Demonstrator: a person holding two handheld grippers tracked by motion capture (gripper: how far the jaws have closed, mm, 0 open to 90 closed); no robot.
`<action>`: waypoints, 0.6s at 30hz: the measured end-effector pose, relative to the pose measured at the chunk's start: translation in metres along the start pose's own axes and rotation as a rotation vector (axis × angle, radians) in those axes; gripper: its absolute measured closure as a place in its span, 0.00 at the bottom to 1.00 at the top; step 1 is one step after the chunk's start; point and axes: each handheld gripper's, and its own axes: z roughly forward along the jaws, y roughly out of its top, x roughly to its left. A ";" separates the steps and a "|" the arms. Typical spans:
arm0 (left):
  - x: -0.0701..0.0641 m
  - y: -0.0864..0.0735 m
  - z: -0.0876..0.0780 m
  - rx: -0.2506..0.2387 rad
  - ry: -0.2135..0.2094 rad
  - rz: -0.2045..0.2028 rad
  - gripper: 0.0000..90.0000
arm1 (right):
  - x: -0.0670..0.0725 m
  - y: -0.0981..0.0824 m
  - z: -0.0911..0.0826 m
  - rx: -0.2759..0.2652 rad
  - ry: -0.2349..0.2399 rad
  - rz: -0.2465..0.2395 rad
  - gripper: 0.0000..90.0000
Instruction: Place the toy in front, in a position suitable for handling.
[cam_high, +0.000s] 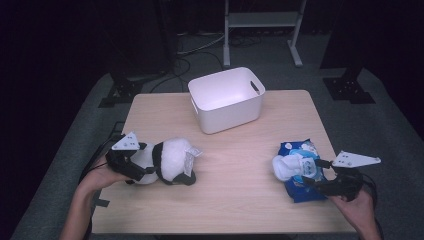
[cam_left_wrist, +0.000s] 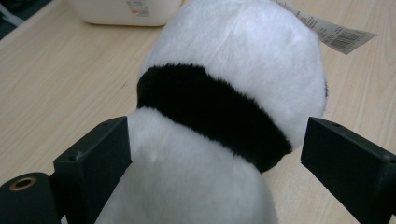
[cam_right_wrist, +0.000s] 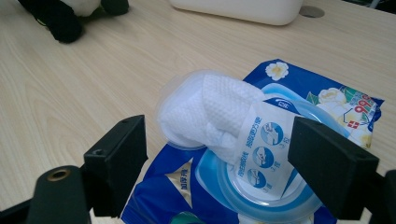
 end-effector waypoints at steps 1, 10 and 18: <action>0.002 0.001 0.002 0.008 -0.005 0.010 0.08 | 0.000 0.000 0.000 0.000 0.002 0.000 0.20; 0.012 0.012 0.018 0.097 -0.064 0.122 0.11 | 0.001 0.000 0.003 0.009 0.019 -0.007 0.20; 0.016 0.020 0.033 0.220 -0.106 0.225 0.10 | 0.005 -0.001 0.009 0.030 0.034 -0.017 0.20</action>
